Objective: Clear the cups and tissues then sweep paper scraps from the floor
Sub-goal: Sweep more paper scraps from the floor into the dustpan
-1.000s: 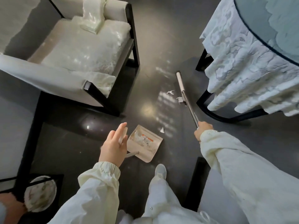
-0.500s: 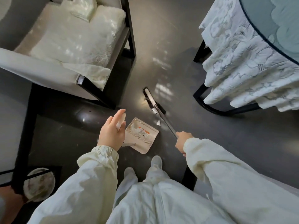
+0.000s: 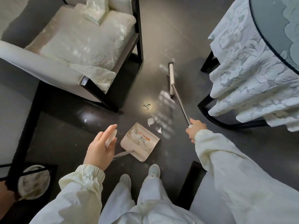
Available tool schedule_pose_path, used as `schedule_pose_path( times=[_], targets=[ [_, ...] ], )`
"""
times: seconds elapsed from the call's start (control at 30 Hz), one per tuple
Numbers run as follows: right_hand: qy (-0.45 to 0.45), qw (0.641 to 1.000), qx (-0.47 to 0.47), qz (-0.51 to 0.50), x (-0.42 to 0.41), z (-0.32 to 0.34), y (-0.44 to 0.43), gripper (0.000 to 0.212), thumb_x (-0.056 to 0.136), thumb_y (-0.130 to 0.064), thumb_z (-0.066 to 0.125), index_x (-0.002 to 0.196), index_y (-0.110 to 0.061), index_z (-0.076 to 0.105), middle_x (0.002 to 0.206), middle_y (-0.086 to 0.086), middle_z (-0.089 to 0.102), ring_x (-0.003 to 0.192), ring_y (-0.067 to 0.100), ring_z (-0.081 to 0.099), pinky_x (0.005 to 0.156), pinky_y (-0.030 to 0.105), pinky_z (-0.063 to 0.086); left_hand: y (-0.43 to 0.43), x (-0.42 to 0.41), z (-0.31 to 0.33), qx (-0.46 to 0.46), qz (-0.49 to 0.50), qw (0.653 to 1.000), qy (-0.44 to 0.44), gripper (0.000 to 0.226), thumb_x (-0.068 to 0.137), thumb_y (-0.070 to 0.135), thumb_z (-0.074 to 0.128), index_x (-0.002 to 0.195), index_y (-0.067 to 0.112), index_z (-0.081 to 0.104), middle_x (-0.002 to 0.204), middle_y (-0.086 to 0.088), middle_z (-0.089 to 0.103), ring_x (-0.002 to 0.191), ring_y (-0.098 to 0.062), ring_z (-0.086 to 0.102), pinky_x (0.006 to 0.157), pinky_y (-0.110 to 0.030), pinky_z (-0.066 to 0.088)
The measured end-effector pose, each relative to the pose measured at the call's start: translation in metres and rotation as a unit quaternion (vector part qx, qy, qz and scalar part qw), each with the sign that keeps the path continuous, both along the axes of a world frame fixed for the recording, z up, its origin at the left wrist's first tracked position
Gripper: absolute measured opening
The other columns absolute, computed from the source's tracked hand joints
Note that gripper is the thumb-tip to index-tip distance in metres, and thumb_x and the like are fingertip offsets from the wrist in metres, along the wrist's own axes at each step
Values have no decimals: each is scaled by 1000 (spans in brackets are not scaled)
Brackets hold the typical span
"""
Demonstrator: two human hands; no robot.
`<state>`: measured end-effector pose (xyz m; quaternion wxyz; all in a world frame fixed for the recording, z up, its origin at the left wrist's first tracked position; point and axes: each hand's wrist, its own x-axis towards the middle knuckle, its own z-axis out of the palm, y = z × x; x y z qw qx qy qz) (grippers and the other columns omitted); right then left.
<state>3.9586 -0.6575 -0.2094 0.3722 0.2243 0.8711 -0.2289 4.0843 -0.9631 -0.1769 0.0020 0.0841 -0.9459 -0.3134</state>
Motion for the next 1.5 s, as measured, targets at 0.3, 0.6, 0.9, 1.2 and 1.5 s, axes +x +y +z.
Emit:
schedule_pose_path(
  times=[0.3,0.6,0.9,1.2,1.5],
  targets=[
    [-96,980,60,162,25,-17,-30,48,94,-9,46,141,-13,37,132,10,52,118,30,53,91,32,44,-6,0,-1,-2,12,1000,19,45,88,7,61,131,17,52,88,-2,58,62,-18,57,68,-25,44],
    [-134,977,-24,162,147,5,-57,54,95,-12,45,146,-16,29,136,17,48,122,35,50,99,39,42,2,5,-2,38,30,999,9,43,91,8,58,131,23,54,99,-6,58,73,-33,61,77,-46,54],
    [-59,998,-32,13,223,36,-71,59,93,-10,46,148,-21,29,131,11,50,84,27,48,67,36,56,-26,63,6,27,5,999,24,43,93,8,55,132,24,51,98,-13,59,80,-33,59,78,-39,47],
    [-75,996,4,-44,245,20,-104,47,91,-6,45,138,-9,41,109,13,55,83,32,61,72,37,54,-71,108,-3,65,17,996,51,41,91,6,57,130,20,54,100,-12,61,81,-15,51,78,-27,42],
    [-149,983,-67,85,268,27,-140,59,89,-17,47,146,-22,33,99,1,56,72,22,53,52,25,46,-78,65,-11,60,3,997,37,40,94,13,55,132,24,52,97,-11,61,81,-17,51,77,-28,40]
  ],
)
